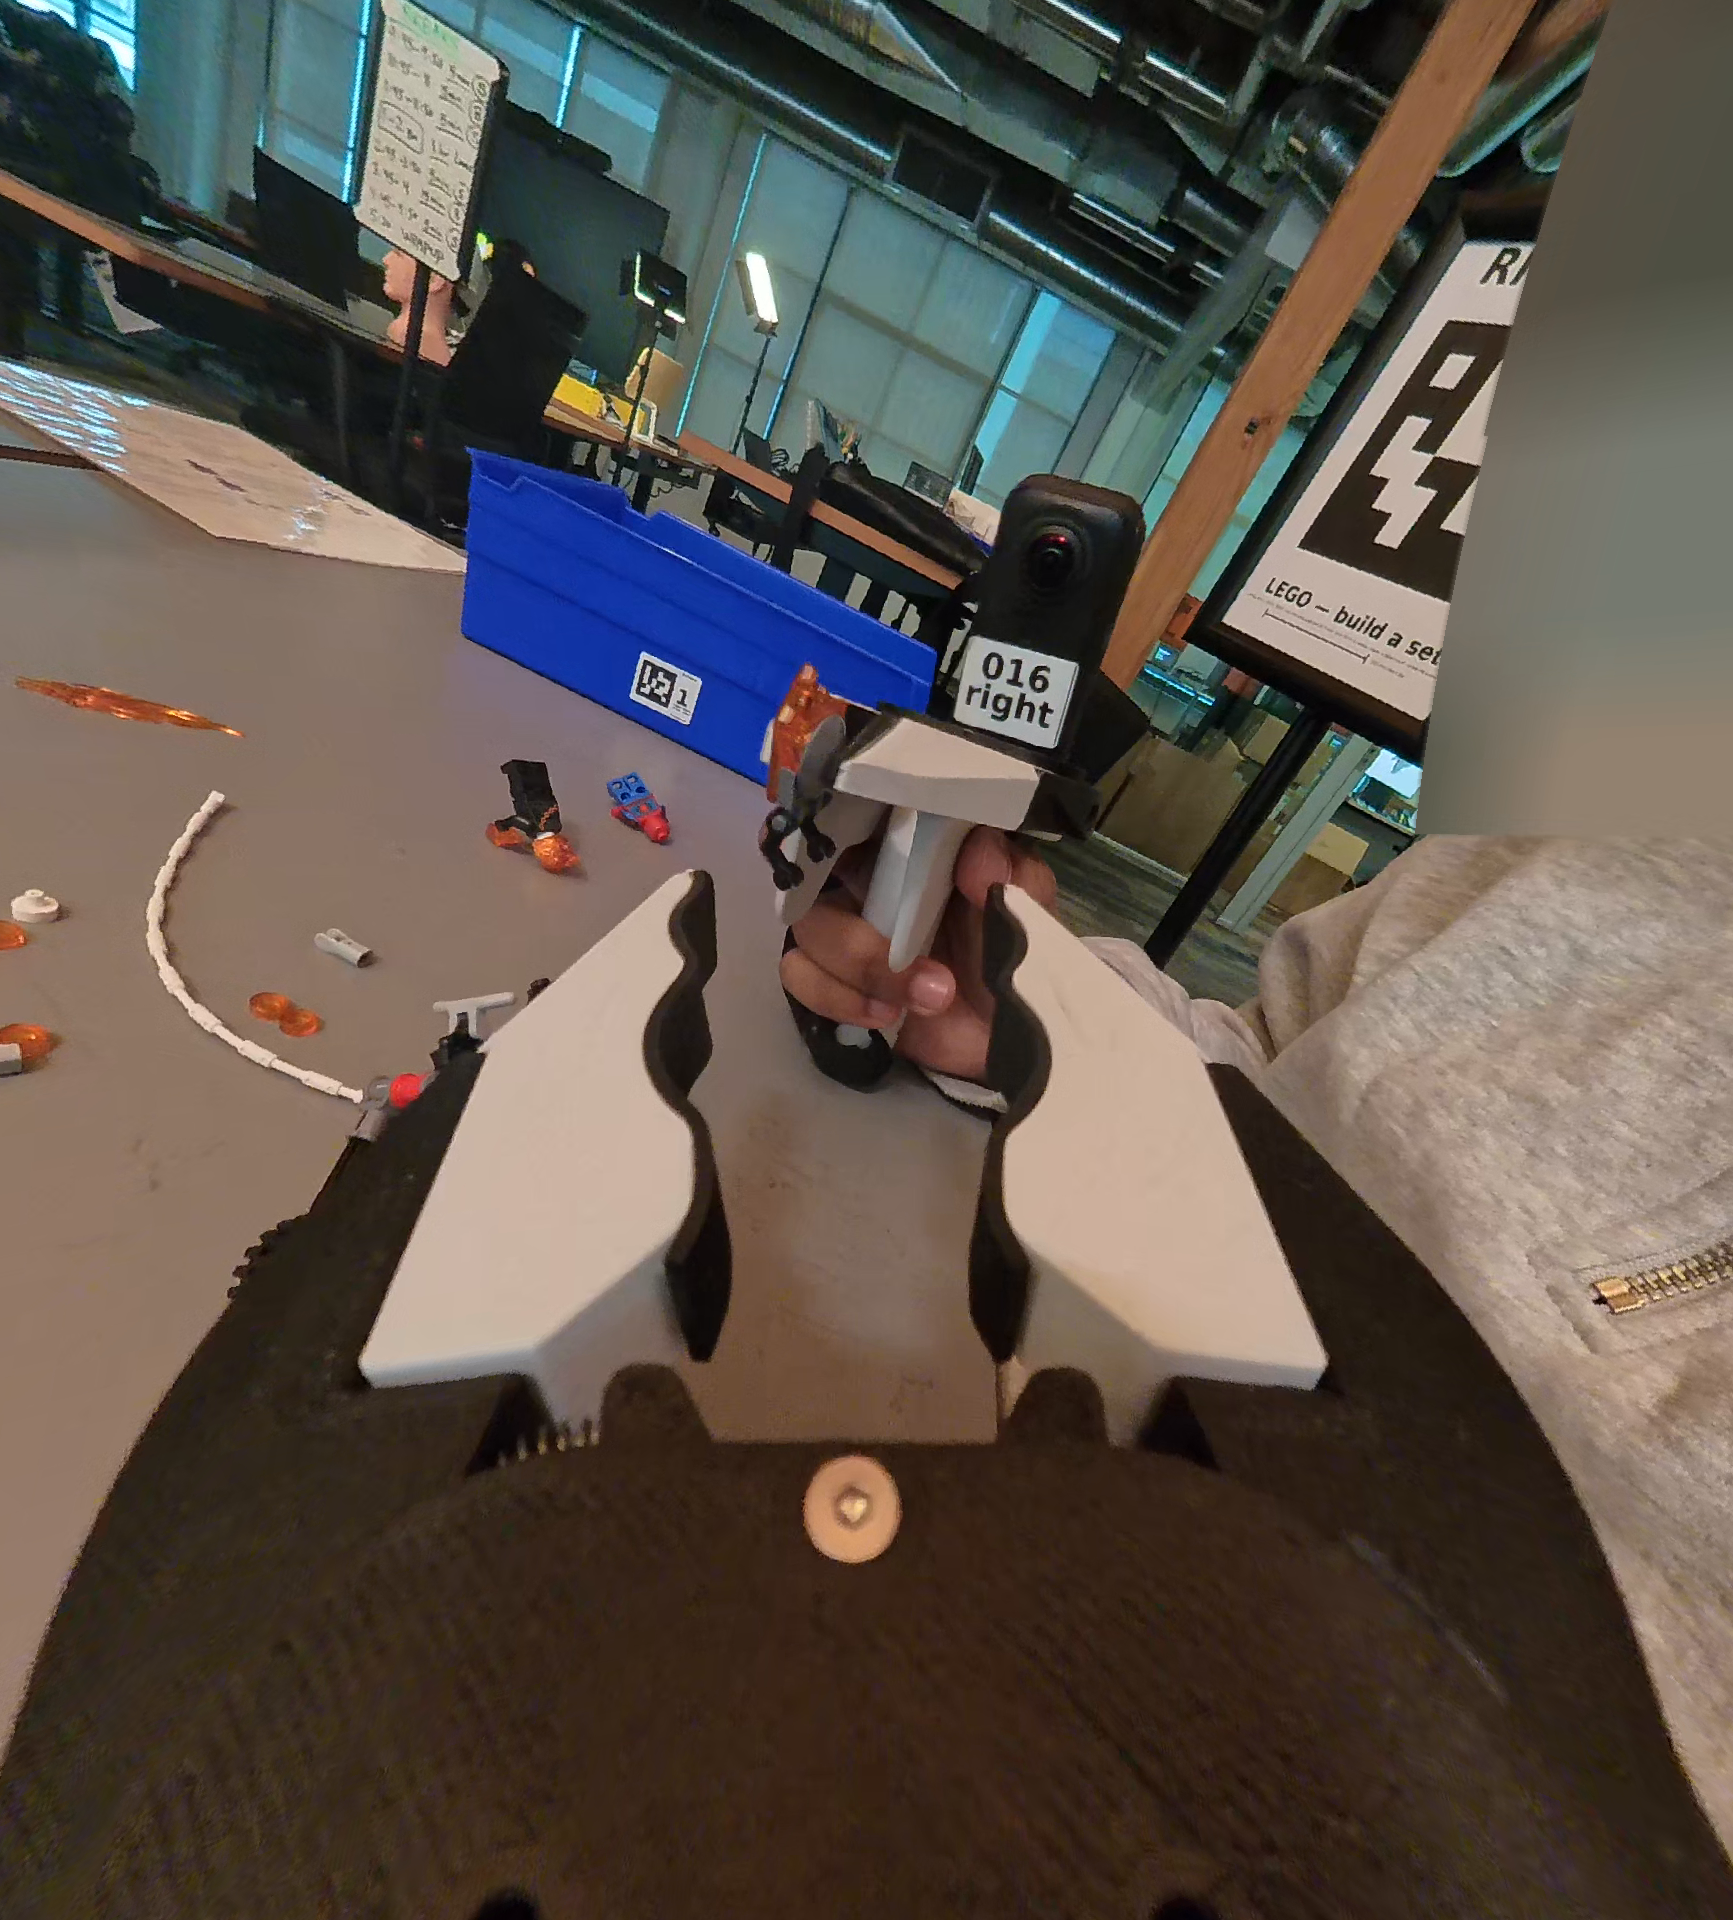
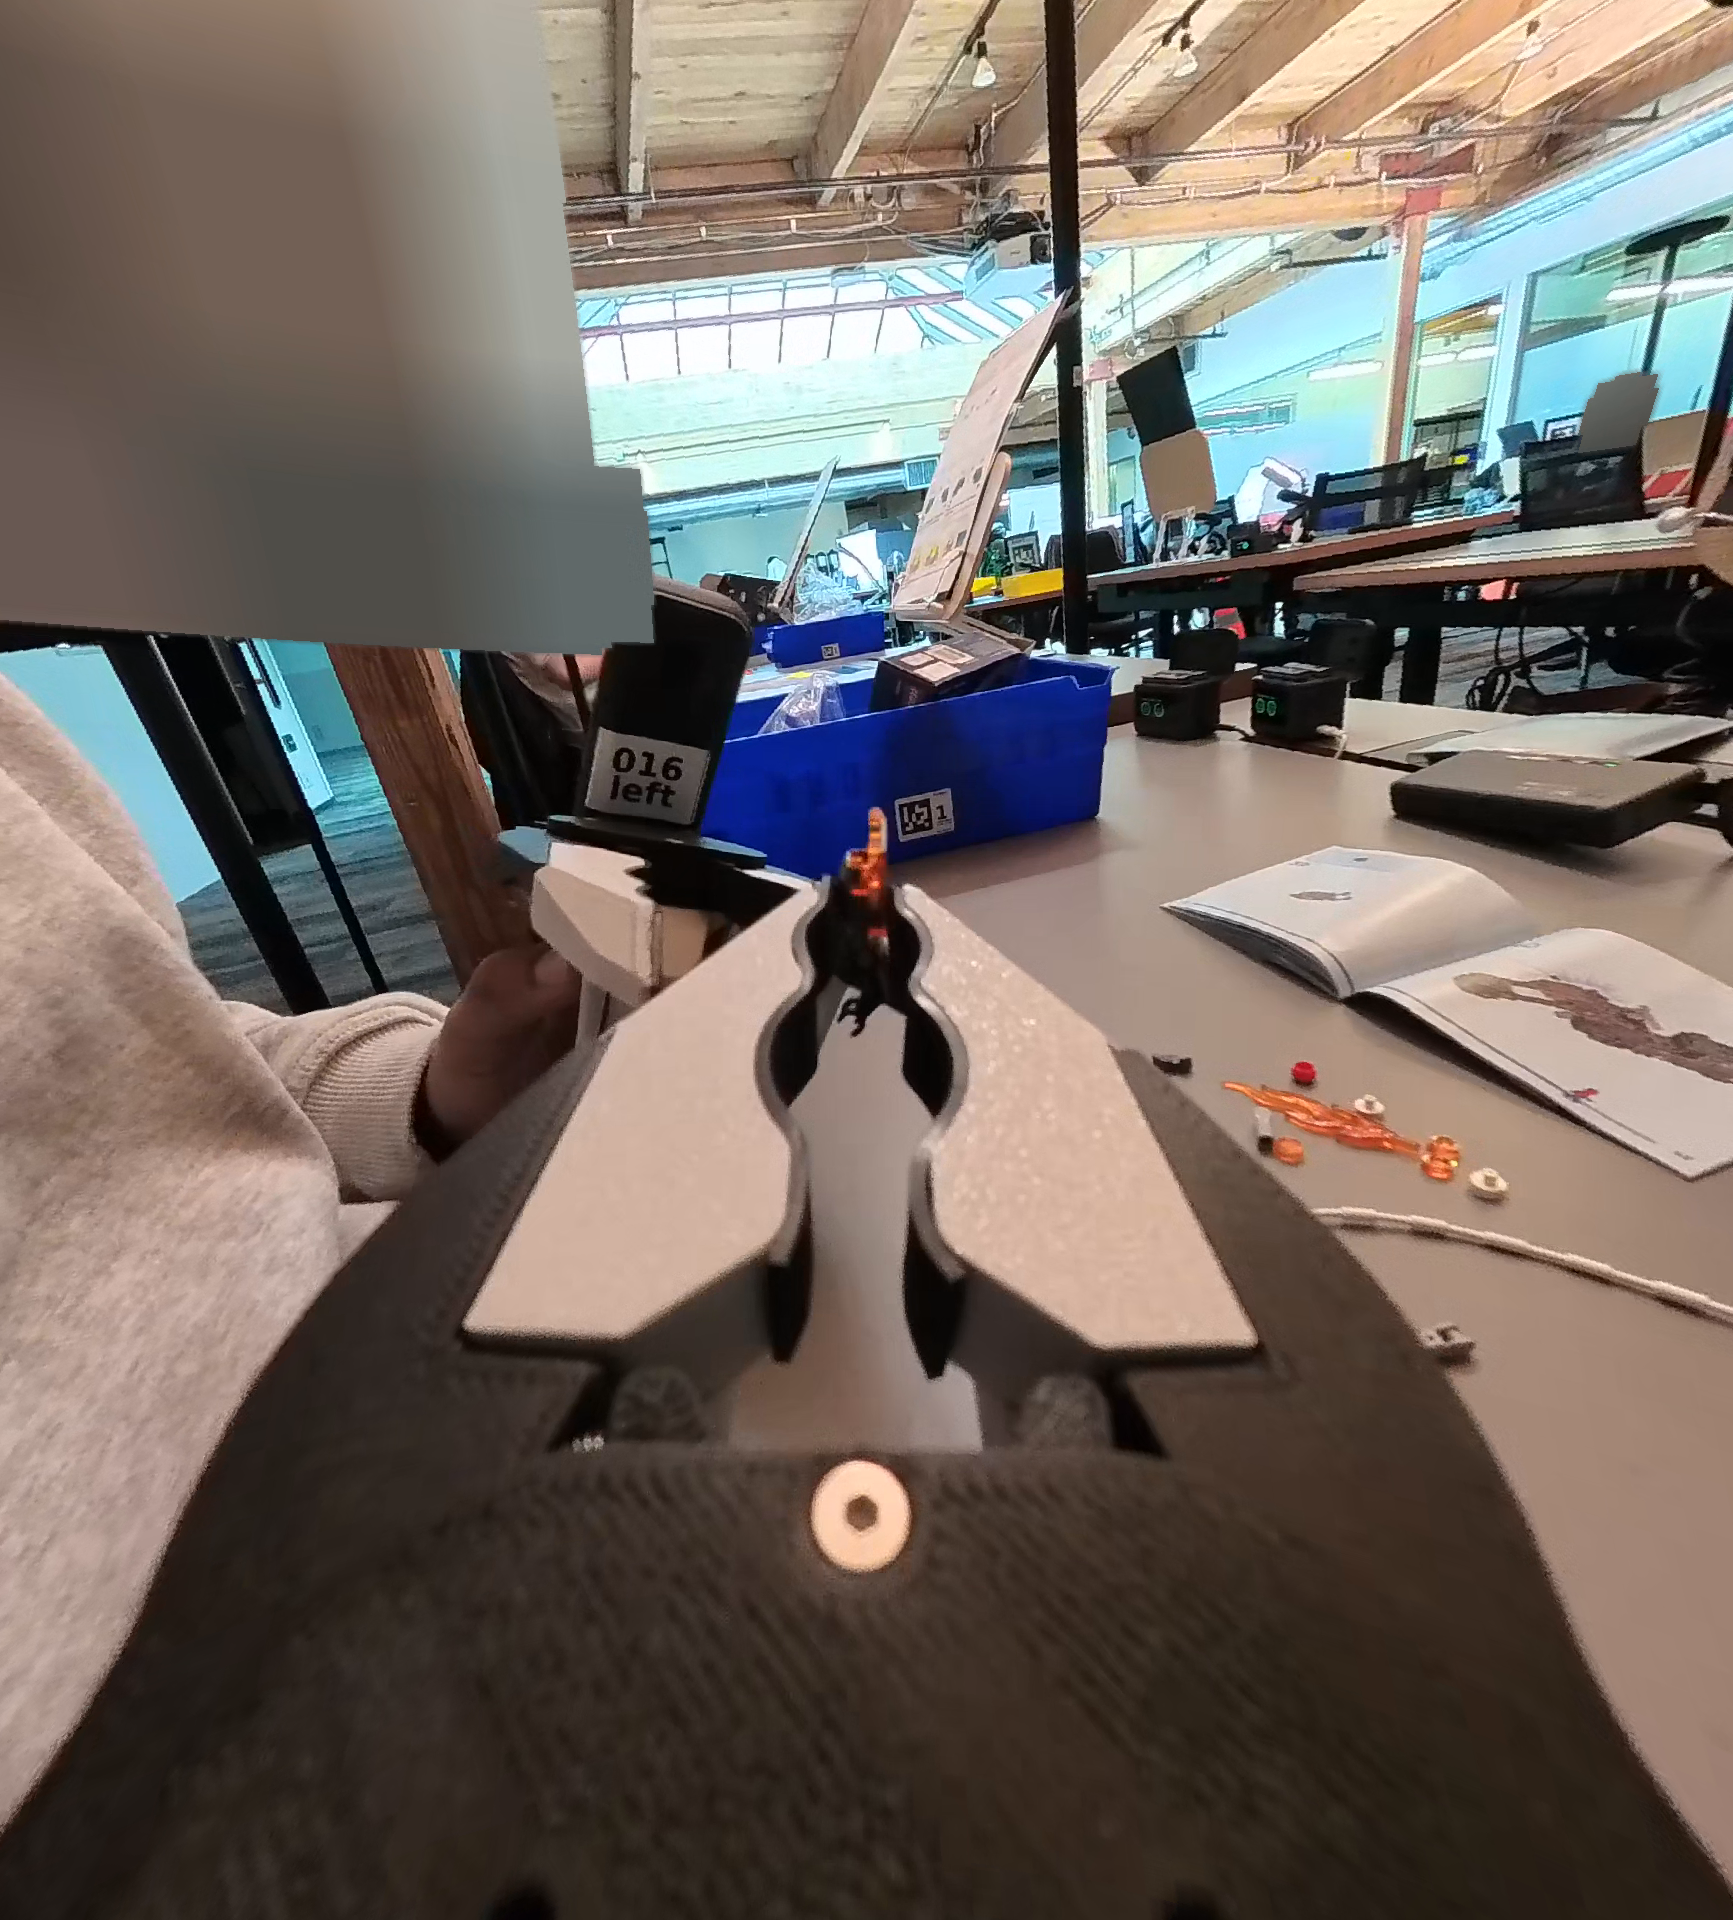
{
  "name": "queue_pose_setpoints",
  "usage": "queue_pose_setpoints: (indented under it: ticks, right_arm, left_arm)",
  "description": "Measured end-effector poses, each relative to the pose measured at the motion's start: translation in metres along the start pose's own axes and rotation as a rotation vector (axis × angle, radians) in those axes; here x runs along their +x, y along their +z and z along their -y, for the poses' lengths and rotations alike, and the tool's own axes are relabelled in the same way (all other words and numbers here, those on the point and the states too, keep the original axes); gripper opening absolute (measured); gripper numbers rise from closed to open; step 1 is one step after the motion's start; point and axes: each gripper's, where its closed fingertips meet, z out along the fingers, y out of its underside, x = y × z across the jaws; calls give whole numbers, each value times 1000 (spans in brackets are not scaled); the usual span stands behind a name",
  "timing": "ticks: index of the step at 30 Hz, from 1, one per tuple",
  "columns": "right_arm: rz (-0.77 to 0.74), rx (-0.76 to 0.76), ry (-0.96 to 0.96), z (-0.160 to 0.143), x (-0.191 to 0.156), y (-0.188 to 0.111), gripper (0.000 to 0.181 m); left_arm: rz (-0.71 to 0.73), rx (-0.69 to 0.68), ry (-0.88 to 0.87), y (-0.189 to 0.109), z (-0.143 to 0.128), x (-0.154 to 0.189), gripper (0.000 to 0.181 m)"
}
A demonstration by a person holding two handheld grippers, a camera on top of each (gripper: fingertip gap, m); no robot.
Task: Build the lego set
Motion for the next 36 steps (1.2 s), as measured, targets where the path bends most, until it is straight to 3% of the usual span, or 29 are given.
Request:
queue_pose_setpoints:
  ticks: [6,19,22,28,33,36]
  right_arm:
    - [-74,-48,-120,-4,5,0,7]
    - [-271,-300,-845,-36,3,13,7]
    - [-262,-302,-889,-38,-1,15,7]
    - [-282,-289,-900,-34,0,13,8]
    - [-334,-270,-984,-27,0,11,7]
    - [-359,-294,-1045,-29,1,12,6]
  left_arm:
    - [15,18,-42,-2,2,-6,42]
    - [-6,64,-218,-12,6,-20,28]
    - [-1,67,-233,-12,6,-22,12]
    - [-15,86,-257,-14,8,-23,13]
    - [-18,80,-283,-14,7,-25,27]
    - [-22,66,-279,-12,5,-23,22]
